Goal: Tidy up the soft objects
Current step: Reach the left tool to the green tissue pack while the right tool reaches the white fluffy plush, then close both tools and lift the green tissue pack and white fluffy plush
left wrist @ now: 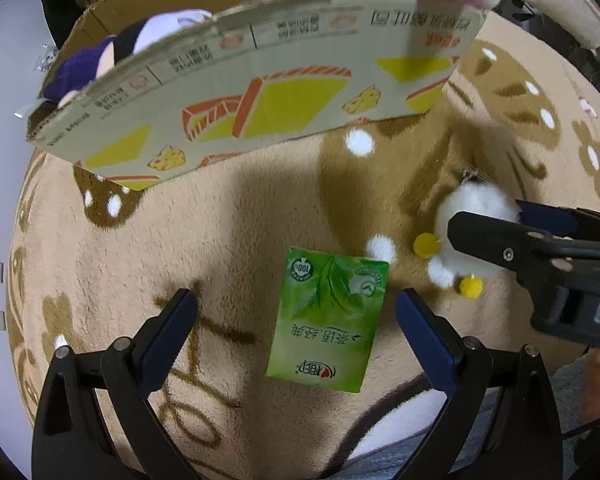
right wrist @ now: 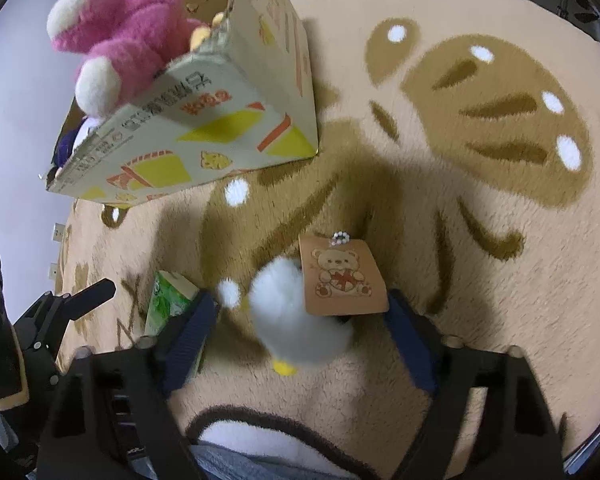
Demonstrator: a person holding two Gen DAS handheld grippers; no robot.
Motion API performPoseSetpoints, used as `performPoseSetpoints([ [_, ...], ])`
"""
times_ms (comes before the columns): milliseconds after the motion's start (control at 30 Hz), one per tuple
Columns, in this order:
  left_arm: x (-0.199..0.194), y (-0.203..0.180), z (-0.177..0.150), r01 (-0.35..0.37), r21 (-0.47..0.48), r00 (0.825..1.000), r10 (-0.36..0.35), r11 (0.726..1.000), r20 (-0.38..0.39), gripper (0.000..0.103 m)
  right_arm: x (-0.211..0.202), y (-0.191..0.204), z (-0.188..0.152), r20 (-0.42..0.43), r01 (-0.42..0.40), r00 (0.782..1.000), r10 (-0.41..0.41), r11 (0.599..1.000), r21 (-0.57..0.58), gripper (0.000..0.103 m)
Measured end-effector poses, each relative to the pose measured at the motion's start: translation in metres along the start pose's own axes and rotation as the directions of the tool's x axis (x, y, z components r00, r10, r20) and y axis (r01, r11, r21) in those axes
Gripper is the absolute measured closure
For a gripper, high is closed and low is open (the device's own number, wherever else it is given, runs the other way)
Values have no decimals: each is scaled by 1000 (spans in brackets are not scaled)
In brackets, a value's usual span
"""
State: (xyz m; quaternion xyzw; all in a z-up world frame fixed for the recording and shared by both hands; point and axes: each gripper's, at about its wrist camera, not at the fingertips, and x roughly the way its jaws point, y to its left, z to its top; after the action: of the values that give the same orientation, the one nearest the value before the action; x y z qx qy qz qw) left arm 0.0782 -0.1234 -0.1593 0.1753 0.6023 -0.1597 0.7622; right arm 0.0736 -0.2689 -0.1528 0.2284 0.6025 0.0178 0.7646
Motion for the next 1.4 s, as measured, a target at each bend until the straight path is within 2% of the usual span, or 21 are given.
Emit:
performPoseSetpoints([
  [133,10,-1,0,-16,0,1000,16,1000,-22,5,7,0,-1,-33,20,999,-21,1000,-15,42],
  [200,12,-1,0,-11,5,1000,11,1000,-12,5,10,1,0,-43,22,999,-23,1000,-16,53],
  [367,24,-4,2,17,-3,999,-17,1000,-40,25,12,0,2,-44,24,999,-25,1000,-18,60],
  [433,27,-5,1,25,-5,999,-26,1000,-47,38,13,2,2,-42,24,999,-25,999,-26,61],
  [533,29,-4,0,34,-9,998,-35,999,-51,52,14,6,3,-36,21,999,-23,999,-44,63],
  [800,24,4,-5,31,-4,999,-31,1000,-32,52,9,35,3,44,9,999,-3,990,-141,64],
  [967,5,14,-8,24,-18,999,-24,1000,24,52,-10,42,0,123,6,992,16,984,-179,64],
  [1067,-13,21,-9,6,-44,996,-2,999,90,52,-26,44,-2,182,2,983,36,980,-201,64],
  [1167,-30,30,-11,-30,-76,989,40,997,143,52,-45,50,-5,256,-23,963,86,971,-238,64],
  [1267,-48,38,-13,-57,-111,974,80,992,212,52,-64,60,-9,350,-12,930,111,962,-274,65],
  [1300,-55,39,-16,-59,-124,969,87,990,233,52,-72,63,-11,390,-11,912,127,958,-286,64],
  [1400,-78,48,-18,-61,-167,943,112,984,315,52,-89,68,-13,448,-22,878,167,950,-313,64],
])
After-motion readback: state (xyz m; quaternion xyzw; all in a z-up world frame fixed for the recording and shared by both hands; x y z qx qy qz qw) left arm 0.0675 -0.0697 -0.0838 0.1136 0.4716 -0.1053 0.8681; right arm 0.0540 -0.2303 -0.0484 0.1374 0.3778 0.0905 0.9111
